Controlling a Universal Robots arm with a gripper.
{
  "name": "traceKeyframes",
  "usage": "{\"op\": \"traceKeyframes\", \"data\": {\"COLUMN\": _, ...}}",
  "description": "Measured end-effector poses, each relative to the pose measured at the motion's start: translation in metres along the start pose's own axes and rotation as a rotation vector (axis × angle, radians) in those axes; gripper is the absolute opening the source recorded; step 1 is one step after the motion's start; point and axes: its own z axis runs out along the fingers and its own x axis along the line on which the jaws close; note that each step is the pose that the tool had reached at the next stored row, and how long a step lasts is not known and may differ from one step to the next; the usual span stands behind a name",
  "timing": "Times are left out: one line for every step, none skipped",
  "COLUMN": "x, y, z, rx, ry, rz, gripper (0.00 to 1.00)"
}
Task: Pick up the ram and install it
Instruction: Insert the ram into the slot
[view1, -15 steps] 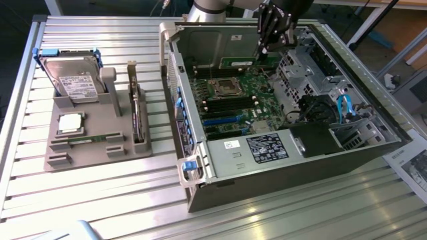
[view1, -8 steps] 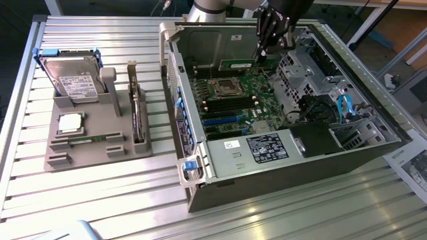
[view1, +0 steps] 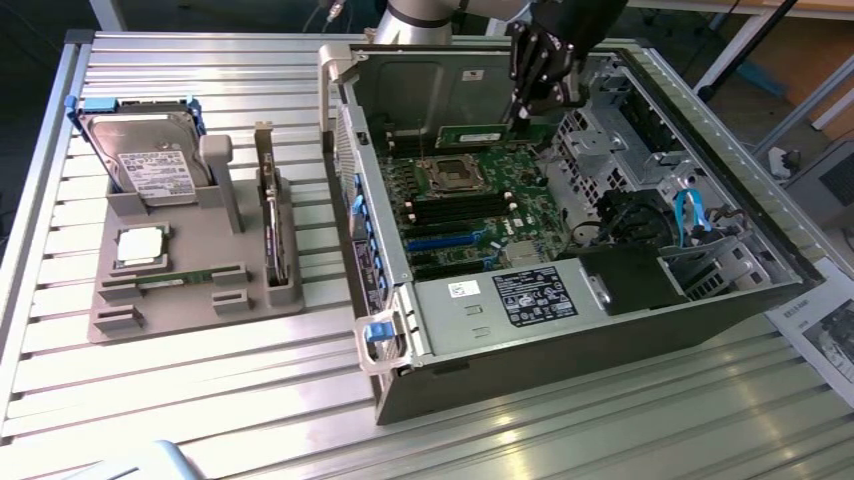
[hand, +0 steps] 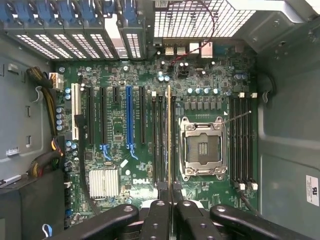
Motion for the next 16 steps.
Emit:
{"op": "traceKeyframes", "data": {"x": 0.0, "y": 0.0001, "z": 0.0015, "rx": 0.0003, "ry": -0.0001, "rz": 0.0, "gripper": 0.12}}
{"op": "traceKeyframes", "data": {"x": 0.0, "y": 0.0001, "z": 0.003, "rx": 0.0006, "ry": 0.0, "rz": 0.0, "gripper": 0.12}}
{"op": "traceKeyframes", "data": {"x": 0.0, "y": 0.0004, "z": 0.0056, "rx": 0.001, "ry": -0.0001, "rz": 0.0, "gripper": 0.12}}
{"op": "traceKeyframes", "data": {"x": 0.0, "y": 0.0004, "z": 0.0074, "rx": 0.0013, "ry": -0.0001, "rz": 0.0, "gripper": 0.12}}
{"op": "traceKeyframes", "data": {"x": 0.0, "y": 0.0005, "z": 0.0091, "rx": 0.0015, "ry": -0.0001, "rz": 0.0, "gripper": 0.12}}
{"op": "traceKeyframes", "data": {"x": 0.0, "y": 0.0004, "z": 0.011, "rx": 0.0015, "ry": 0.0, "rz": 0.0, "gripper": 0.12}}
{"op": "traceKeyframes", "data": {"x": 0.001, "y": 0.0004, "z": 0.0123, "rx": 0.0015, "ry": 0.0, "rz": 0.0, "gripper": 0.12}}
{"op": "traceKeyframes", "data": {"x": 0.001, "y": 0.0004, "z": 0.0139, "rx": 0.0015, "ry": 0.0, "rz": 0.0, "gripper": 0.12}}
{"op": "traceKeyframes", "data": {"x": 0.001, "y": 0.0004, "z": 0.0152, "rx": 0.0016, "ry": 0.0, "rz": 0.0, "gripper": 0.12}}
{"op": "traceKeyframes", "data": {"x": 0.001, "y": 0.0004, "z": 0.0165, "rx": 0.0016, "ry": -0.0001, "rz": 0.0, "gripper": 0.12}}
{"op": "traceKeyframes", "data": {"x": 0.001, "y": 0.0005, "z": 0.0181, "rx": 0.0017, "ry": -0.0001, "rz": 0.0, "gripper": 0.12}}
{"op": "traceKeyframes", "data": {"x": 0.001, "y": 0.0006, "z": 0.0203, "rx": 0.0017, "ry": -0.0001, "rz": 0.0, "gripper": 0.12}}
{"op": "traceKeyframes", "data": {"x": 0.001, "y": 0.0007, "z": 0.0219, "rx": 0.0018, "ry": -0.0001, "rz": 0.0, "gripper": 0.12}}
{"op": "traceKeyframes", "data": {"x": 0.001, "y": 0.0007, "z": 0.0234, "rx": 0.0019, "ry": 0.0, "rz": 0.0, "gripper": 0.12}}
{"op": "traceKeyframes", "data": {"x": 0.001, "y": 0.0007, "z": 0.0245, "rx": 0.0019, "ry": 0.0001, "rz": 0.0, "gripper": 0.12}}
{"op": "traceKeyframes", "data": {"x": 0.001, "y": 0.0008, "z": 0.0258, "rx": 0.0019, "ry": 0.0, "rz": 0.0, "gripper": 0.12}}
